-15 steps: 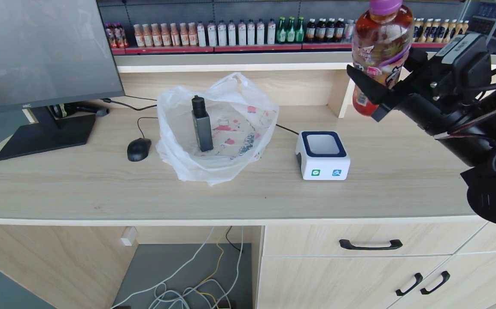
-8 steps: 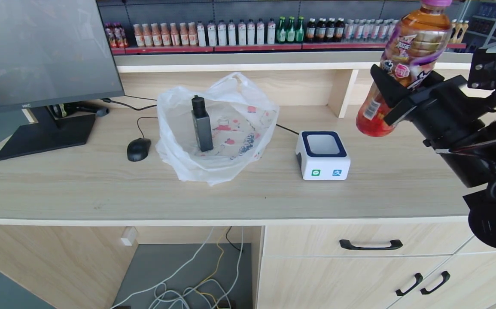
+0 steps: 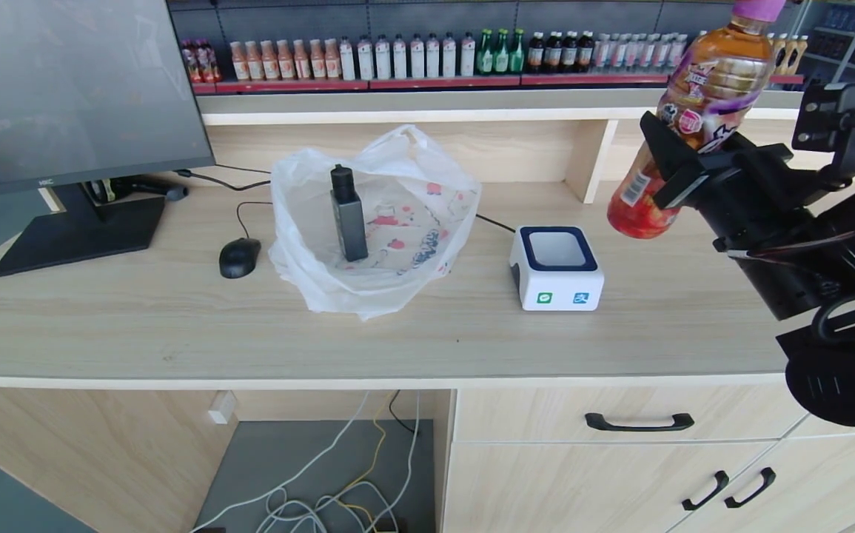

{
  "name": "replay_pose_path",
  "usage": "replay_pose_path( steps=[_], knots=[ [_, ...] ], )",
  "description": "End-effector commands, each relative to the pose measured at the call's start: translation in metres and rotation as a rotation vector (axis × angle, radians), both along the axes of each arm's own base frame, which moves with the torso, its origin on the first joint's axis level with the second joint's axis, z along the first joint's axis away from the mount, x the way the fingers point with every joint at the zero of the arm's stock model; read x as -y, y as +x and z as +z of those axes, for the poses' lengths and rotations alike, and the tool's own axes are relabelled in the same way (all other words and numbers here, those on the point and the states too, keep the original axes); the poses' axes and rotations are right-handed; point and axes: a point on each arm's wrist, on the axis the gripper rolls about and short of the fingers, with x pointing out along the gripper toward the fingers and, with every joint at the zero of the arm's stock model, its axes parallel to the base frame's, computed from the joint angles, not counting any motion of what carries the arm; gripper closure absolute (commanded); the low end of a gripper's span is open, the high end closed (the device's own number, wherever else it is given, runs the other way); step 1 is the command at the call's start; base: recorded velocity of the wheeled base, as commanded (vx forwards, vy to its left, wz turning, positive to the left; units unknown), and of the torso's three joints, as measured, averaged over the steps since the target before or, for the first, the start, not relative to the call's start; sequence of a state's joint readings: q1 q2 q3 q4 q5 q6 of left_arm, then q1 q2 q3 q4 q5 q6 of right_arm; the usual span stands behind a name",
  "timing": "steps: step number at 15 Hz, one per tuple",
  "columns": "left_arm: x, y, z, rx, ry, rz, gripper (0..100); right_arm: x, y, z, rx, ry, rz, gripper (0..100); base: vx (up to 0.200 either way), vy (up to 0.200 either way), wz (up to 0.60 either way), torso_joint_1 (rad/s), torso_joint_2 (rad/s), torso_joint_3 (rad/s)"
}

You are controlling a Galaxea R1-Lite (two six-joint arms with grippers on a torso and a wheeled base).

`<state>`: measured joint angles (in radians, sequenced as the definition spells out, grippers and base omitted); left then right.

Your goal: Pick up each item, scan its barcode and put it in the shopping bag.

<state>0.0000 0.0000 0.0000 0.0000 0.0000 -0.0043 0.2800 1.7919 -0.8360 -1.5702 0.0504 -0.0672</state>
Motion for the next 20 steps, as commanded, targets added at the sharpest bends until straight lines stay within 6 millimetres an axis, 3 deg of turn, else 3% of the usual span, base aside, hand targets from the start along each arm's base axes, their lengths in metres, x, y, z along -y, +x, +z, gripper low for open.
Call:
replay_pose_path(
  steps=[1, 7, 12, 20],
  knots=[
    [0.0, 0.0, 0.0, 0.0, 0.0, -0.002, 0, -0.002, 0.006, -0.004, -0.012, 0.0, 0.003, 100, 0.0, 0.2, 0.0, -0.002, 0.0, 0.002],
    [0.0, 0.0, 0.0, 0.0, -0.002, 0.0, 0, -0.005, 0.024, -0.016, -0.04, 0.01, 0.009, 100, 0.0, 0.2, 0.0, -0.001, 0.0, 0.002],
    [0.0, 0.0, 0.0, 0.0, -0.002, -0.002, 0, -0.005, 0.025, -0.017, -0.043, 0.011, 0.008, 100, 0.0, 0.2, 0.0, -0.002, 0.0, 0.002],
    [0.0, 0.0, 0.0, 0.0, 0.001, 0.0, 0, -0.009, 0.028, -0.023, -0.062, 0.004, 0.016, 100, 0.0, 0.0, 0.0, 0.0, 0.0, 0.0]
  ],
)
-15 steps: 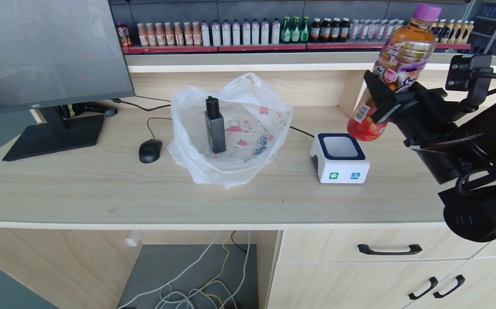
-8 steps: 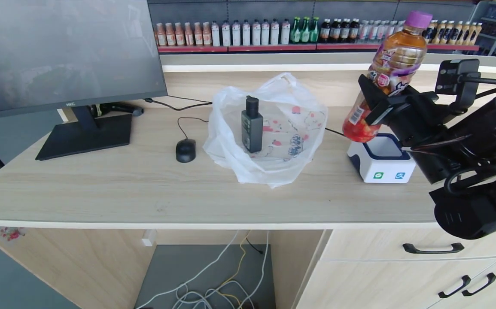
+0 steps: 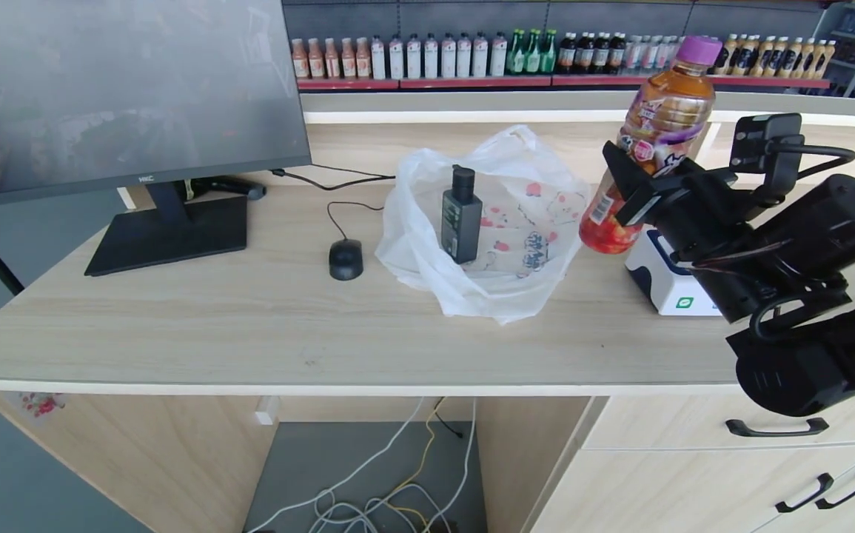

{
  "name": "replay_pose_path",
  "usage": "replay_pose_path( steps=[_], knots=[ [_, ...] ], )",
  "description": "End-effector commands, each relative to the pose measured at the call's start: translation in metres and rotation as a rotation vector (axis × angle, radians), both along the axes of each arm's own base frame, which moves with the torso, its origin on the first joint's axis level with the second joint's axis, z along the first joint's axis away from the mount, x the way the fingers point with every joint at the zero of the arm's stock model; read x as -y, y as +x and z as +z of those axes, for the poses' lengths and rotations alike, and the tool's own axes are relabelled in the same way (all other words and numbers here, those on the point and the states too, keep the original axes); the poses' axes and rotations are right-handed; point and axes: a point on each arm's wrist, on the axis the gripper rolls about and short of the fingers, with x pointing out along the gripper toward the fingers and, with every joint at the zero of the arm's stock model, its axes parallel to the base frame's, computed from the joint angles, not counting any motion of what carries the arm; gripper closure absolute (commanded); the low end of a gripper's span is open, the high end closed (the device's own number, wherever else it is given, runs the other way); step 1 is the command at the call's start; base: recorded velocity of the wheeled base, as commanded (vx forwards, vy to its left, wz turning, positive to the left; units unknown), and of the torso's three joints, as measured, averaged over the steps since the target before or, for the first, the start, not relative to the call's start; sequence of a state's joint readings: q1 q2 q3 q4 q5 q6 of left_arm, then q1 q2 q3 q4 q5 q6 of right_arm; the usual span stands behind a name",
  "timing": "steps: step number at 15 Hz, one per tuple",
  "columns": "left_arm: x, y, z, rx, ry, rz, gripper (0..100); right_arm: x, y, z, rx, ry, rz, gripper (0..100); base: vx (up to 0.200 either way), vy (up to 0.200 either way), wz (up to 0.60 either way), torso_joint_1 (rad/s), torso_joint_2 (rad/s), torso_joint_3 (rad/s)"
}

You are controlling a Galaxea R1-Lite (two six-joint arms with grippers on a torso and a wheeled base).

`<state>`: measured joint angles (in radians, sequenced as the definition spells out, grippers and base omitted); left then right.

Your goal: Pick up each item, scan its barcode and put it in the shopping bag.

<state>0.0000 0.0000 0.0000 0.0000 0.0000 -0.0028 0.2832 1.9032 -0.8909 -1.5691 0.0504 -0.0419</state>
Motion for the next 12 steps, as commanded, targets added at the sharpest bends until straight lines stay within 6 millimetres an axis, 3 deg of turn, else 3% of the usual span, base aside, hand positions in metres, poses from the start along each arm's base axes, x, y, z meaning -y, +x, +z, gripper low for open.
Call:
replay_pose_path(
  steps=[1, 8, 12],
  knots=[
    [0.0, 0.0, 0.0, 0.0, 0.0, 0.0, 0, -0.005, -0.001, 0.0, 0.0, 0.0, 0.013, 100, 0.0, 0.0, 0.0, 0.0, 0.0, 0.0],
    [0.0, 0.0, 0.0, 0.0, 0.0, -0.002, 0, -0.012, -0.003, -0.002, -0.049, 0.057, 0.081, 100, 0.0, 0.0, 0.0, 0.0, 0.0, 0.0],
    [0.0, 0.0, 0.0, 0.0, 0.0, 0.0, 0, -0.022, 0.013, 0.022, -0.086, 0.044, 0.088, 100, 0.0, 0.0, 0.0, 0.0, 0.0, 0.0]
  ],
)
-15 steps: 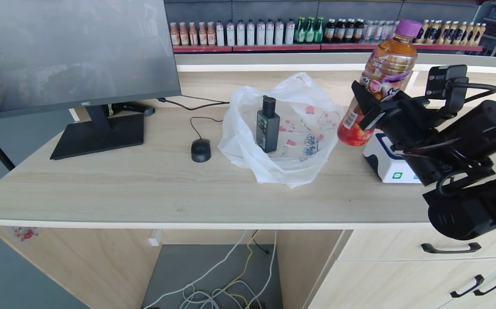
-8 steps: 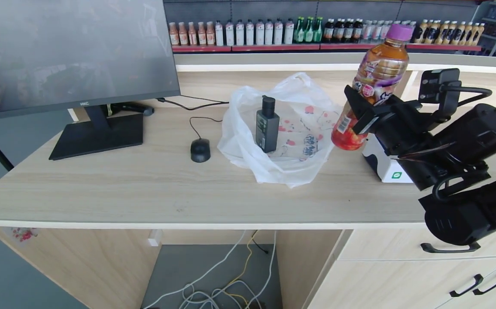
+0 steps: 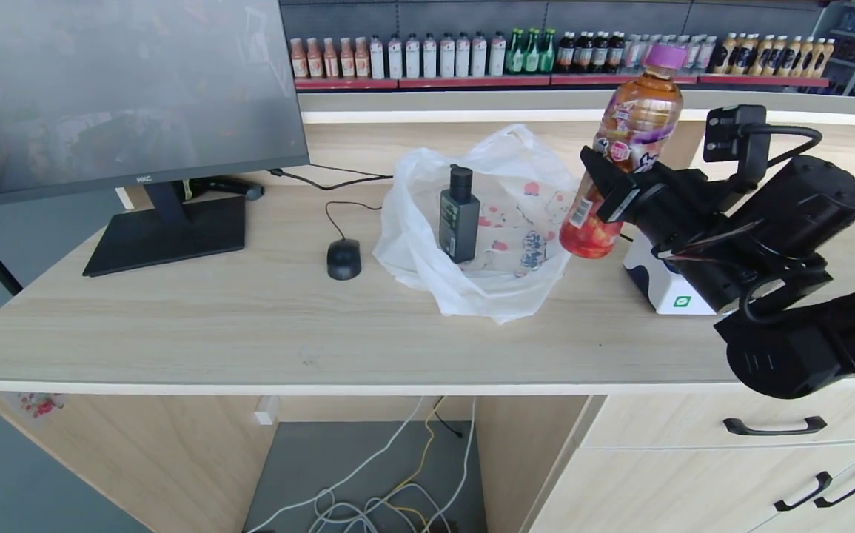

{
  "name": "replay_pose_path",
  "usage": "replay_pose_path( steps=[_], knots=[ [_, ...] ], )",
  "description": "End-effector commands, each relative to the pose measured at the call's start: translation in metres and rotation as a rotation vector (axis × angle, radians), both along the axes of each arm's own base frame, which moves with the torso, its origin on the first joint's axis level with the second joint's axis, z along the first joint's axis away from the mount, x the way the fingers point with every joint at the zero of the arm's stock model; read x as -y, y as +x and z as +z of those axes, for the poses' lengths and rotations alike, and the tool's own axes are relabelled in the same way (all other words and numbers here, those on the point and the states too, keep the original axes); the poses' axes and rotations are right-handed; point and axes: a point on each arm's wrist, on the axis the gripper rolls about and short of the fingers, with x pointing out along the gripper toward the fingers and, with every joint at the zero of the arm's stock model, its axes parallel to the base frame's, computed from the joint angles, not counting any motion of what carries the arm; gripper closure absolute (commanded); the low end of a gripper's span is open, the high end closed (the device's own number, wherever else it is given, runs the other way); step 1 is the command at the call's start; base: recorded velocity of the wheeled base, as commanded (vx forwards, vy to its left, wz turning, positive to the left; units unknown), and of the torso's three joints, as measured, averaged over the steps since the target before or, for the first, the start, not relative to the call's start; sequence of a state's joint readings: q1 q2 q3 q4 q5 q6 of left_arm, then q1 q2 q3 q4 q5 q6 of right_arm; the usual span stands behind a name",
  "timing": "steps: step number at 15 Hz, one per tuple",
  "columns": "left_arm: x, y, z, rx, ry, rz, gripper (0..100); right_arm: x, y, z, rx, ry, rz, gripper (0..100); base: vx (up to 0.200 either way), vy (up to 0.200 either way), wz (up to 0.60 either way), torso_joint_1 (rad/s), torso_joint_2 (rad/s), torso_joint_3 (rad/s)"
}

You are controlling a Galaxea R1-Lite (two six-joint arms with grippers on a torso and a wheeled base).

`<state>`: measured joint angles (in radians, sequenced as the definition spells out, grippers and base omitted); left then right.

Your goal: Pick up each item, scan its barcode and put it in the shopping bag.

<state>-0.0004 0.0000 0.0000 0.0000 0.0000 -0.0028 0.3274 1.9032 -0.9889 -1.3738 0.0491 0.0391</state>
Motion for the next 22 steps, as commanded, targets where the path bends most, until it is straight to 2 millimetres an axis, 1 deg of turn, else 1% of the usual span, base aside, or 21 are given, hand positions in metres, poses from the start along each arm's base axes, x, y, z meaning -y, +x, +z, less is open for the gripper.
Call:
replay_pose_path(
  steps=[1, 4, 7, 8, 9, 13, 15, 17, 22],
  knots=[
    [0.0, 0.0, 0.0, 0.0, 0.0, 0.0, 0, -0.004, 0.007, 0.021, 0.029, 0.006, 0.006, 100, 0.0, 0.0, 0.0, 0.0, 0.0, 0.0],
    [0.0, 0.0, 0.0, 0.0, 0.0, 0.0, 0, -0.008, 0.021, 0.039, 0.014, 0.0, 0.007, 100, 0.0, 0.0, 0.0, 0.0, 0.0, 0.0],
    [0.0, 0.0, 0.0, 0.0, 0.0, 0.0, 0, -0.015, 0.036, 0.044, 0.011, -0.002, 0.015, 100, 0.0, 0.0, 0.0, 0.0, 0.0, 0.0],
    [0.0, 0.0, 0.0, 0.0, 0.0, 0.0, 0, -0.015, 0.036, 0.044, 0.011, -0.002, 0.015, 100, 0.0, 0.0, 0.0, 0.0, 0.0, 0.0],
    [0.0, 0.0, 0.0, 0.0, 0.0, 0.0, 0, -0.019, 0.048, 0.045, 0.021, 0.001, 0.015, 100, 0.0, 0.0, 0.0, 0.0, 0.0, 0.0],
    [0.0, 0.0, 0.0, 0.0, 0.0, 0.0, 0, -0.027, 0.063, 0.04, 0.024, 0.002, 0.021, 100, 0.0, 0.0, 0.0, 0.0, 0.0, 0.0],
    [0.0, 0.0, 0.0, 0.0, 0.0, 0.0, 0, -0.028, 0.067, 0.039, 0.017, 0.0, 0.021, 100, 0.0, 0.0, 0.0, 0.0, 0.0, 0.0],
    [0.0, 0.0, 0.0, 0.0, 0.0, 0.0, 0, -0.031, 0.076, 0.032, 0.009, 0.0, 0.017, 100, 0.0, 0.0, 0.0, 0.0, 0.0, 0.0],
    [0.0, 0.0, 0.0, 0.0, 0.0, 0.0, 0, -0.034, 0.086, 0.016, -0.022, -0.01, 0.016, 100, 0.0, 0.0, 0.0, 0.0, 0.0, 0.0]
  ],
)
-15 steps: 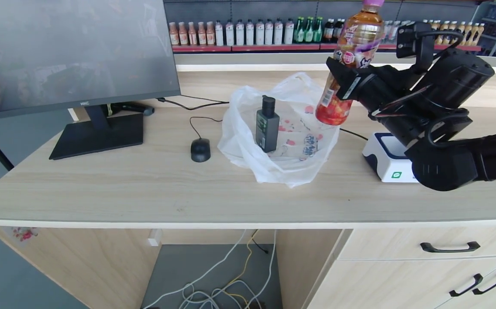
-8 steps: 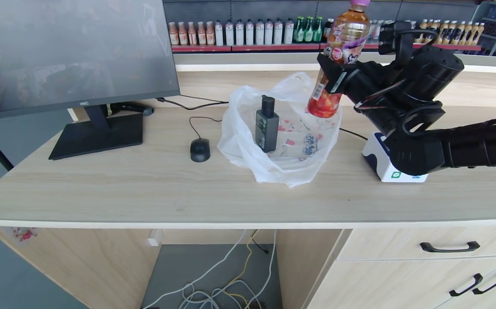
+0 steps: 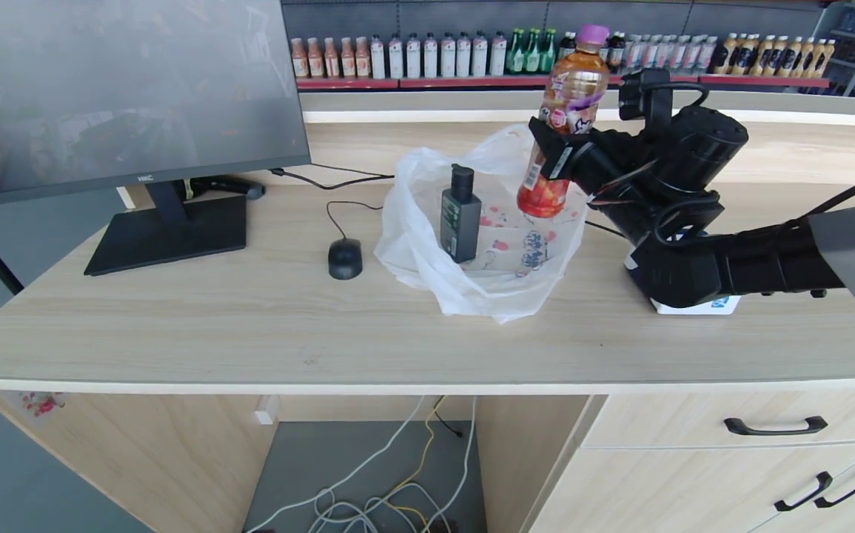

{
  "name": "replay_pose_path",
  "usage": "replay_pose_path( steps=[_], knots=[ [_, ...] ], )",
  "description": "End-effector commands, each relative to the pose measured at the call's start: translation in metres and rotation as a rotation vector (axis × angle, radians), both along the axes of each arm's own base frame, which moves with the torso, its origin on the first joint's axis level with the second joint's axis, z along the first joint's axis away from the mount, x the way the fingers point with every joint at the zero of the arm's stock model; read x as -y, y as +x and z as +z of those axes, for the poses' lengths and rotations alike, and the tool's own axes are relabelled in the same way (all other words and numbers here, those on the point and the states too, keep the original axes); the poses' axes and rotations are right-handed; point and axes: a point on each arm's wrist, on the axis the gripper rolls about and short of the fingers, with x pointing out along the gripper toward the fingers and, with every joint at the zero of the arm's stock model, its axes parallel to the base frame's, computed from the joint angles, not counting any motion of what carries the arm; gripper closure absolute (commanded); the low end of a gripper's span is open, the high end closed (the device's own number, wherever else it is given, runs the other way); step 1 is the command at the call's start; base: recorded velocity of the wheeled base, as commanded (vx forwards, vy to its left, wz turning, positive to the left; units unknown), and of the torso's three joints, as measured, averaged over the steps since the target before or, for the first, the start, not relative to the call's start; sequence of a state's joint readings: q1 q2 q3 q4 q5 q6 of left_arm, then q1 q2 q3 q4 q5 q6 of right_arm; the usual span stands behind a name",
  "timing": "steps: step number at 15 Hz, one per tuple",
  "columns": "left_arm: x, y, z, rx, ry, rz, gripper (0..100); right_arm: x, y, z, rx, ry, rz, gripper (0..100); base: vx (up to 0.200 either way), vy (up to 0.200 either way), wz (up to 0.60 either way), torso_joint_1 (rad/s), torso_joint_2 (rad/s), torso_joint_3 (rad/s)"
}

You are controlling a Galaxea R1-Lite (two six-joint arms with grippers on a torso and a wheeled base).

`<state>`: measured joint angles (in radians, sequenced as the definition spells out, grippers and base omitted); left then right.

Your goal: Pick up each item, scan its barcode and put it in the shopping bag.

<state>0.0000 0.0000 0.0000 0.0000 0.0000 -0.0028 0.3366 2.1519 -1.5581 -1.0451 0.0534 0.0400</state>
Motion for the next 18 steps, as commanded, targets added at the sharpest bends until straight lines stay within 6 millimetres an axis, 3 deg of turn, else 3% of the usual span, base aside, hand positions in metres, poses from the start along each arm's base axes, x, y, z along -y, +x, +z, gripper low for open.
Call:
replay_pose_path(
  steps=[1, 18],
  knots=[
    [0.0, 0.0, 0.0, 0.0, 0.0, 0.0, 0, -0.003, 0.004, -0.009, -0.018, -0.006, 0.003, 100, 0.0, 0.0, 0.0, 0.0, 0.0, 0.0],
    [0.0, 0.0, 0.0, 0.0, 0.0, 0.0, 0, -0.021, 0.026, -0.063, -0.09, -0.055, 0.017, 100, 0.0, 0.0, 0.0, 0.0, 0.0, 0.0]
  ],
)
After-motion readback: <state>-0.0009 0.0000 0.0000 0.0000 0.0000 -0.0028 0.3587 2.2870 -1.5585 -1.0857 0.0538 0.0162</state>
